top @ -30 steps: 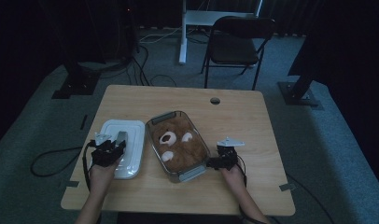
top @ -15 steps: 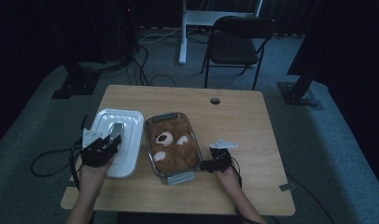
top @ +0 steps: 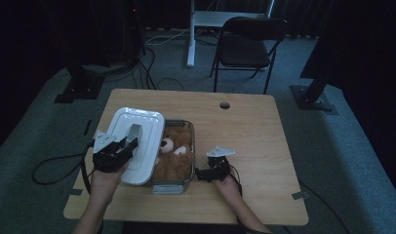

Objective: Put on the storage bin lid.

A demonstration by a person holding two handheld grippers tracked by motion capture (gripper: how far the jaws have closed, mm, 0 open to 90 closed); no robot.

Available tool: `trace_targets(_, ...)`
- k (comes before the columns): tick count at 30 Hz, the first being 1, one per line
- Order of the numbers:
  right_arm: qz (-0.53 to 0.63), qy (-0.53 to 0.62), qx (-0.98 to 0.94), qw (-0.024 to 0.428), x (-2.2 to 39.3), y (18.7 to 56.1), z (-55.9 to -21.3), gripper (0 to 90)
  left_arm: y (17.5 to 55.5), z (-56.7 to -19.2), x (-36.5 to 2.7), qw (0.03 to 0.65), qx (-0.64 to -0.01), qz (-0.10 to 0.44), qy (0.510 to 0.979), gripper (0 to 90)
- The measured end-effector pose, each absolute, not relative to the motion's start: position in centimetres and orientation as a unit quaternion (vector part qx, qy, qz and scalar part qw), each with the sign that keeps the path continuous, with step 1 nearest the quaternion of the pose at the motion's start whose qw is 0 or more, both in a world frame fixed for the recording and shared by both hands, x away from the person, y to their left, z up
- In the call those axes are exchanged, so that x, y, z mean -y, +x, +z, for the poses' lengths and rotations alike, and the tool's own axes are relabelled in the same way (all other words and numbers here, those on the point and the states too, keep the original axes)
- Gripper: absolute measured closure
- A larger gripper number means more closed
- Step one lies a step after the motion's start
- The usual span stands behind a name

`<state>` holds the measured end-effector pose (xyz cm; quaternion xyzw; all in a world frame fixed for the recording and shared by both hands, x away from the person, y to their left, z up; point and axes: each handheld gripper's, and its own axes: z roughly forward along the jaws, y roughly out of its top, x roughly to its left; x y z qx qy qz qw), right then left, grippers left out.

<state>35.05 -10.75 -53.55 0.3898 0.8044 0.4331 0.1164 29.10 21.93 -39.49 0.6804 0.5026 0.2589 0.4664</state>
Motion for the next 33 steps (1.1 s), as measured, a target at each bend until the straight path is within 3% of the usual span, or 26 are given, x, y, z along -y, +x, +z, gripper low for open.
trace_targets(10,0.436,0.376,-0.809,0.122,9.4,35.1,-53.2,11.9,30.2,-39.5,-18.8,0.476,-0.484,0.229,0.697,68.6)
trace_targets(15,0.427,0.393,-0.801,0.148,10.8,35.5,-53.4,11.9,30.9,-39.7,-17.5,0.486,-0.486,0.213,0.694,68.5)
trace_targets(28,0.427,0.412,-0.79,0.153,12.4,35.9,-53.8,12.0,31.2,-40.6,-14.8,0.49,-0.511,0.182,0.682,68.6)
trace_targets(33,0.427,0.416,-0.789,0.15,12.4,35.9,-53.9,12.0,31.0,-40.7,-13.7,0.475,-0.515,0.193,0.687,68.5)
